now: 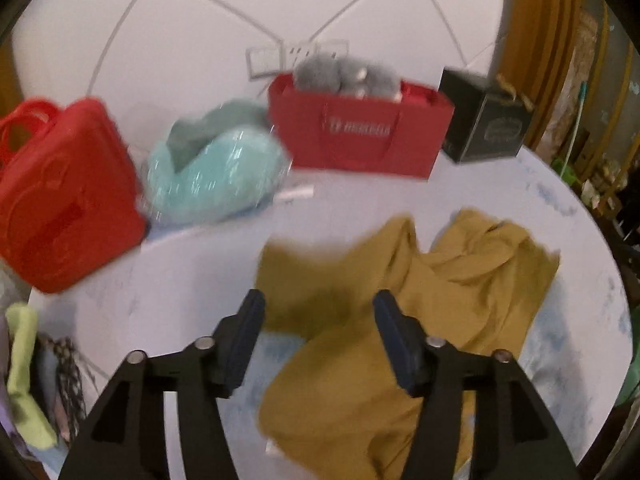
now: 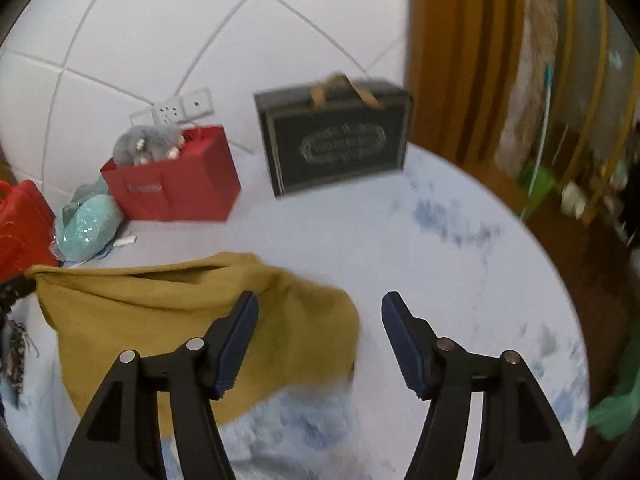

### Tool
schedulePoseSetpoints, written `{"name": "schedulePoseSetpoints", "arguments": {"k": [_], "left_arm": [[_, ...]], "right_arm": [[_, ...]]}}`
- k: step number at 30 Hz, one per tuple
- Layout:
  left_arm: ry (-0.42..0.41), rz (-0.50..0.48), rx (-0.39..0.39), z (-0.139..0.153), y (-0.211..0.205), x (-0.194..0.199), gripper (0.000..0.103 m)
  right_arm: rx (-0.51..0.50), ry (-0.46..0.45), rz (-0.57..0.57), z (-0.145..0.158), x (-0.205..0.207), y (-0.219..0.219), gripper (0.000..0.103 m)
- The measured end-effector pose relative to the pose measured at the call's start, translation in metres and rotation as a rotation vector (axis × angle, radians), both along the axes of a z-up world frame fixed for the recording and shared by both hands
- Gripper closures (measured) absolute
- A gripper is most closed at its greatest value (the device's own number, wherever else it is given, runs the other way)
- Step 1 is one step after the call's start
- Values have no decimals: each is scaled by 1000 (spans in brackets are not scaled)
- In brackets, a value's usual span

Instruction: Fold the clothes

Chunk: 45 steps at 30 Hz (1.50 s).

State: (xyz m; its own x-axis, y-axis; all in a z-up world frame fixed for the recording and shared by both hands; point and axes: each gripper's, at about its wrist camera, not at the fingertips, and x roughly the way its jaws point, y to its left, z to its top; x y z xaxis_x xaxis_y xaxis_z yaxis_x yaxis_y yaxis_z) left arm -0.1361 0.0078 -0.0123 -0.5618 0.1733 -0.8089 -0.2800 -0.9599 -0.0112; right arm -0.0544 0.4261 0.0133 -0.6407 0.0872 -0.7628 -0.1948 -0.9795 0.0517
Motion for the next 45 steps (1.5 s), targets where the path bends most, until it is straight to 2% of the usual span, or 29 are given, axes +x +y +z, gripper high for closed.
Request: {"name": "schedulePoseSetpoints", "arguments": {"k": [3, 6, 10, 14, 18, 22, 27, 28, 29, 31, 32, 34, 36, 37, 39, 40, 43, 45], "left_arm": [[-42, 56, -11, -17, -16, 9, 44], [-86, 98, 43, -25, -32, 26, 44], [-122, 62, 67, -40, -23, 65, 44], [-215, 22, 100, -71, -1, 97, 44], [-260, 2, 125, -93, 16, 120, 44], [-286, -23, 110, -109, 35, 127, 44], [-284, 5, 31, -131, 52, 126, 45], [-266, 6, 4, -131, 56, 127, 48], [-251, 16, -43, -133, 60, 129, 59], [-247, 23, -55, -133, 61, 129, 79], [-262, 39, -38, -133, 57, 127, 96], [-293, 69, 5, -134, 48, 123, 97], [-310, 87, 29, -135, 42, 121, 98], [-313, 94, 27, -135, 40, 120, 98], [-304, 115, 46, -123, 30, 118, 98], [-263, 131, 38, -107, 23, 116, 98], [-116, 152, 16, -50, -4, 104, 98], [-9, 164, 3, -7, -23, 96, 98]], "right_arm": [[-40, -72, 7, -29, 14, 10, 37], [-76, -129, 35, -53, 27, 9, 37], [-103, -152, 78, -71, 27, 1, 37], [-114, -173, 102, -84, 16, -5, 37], [-114, -194, 104, -93, 5, -1, 37], [-116, -214, 95, -102, -7, 10, 29], [-128, -236, 80, -113, -23, 26, 26], [-147, -233, 76, -115, -28, 31, 26], [-181, -228, 74, -116, -32, 36, 26], [-258, -215, 68, -119, -42, 44, 27], [-303, -210, 63, -121, -48, 47, 29], [-377, -208, 55, -127, -60, 51, 45], [-382, -246, 40, -137, -74, 49, 51], [-376, -274, 32, -144, -82, 48, 62], [-341, -275, 32, -143, -92, 43, 81], [-323, -272, 33, -142, -96, 41, 98], [-242, -163, 78, -100, -104, 27, 99], [-229, -63, 109, -57, -101, 19, 100]]}}
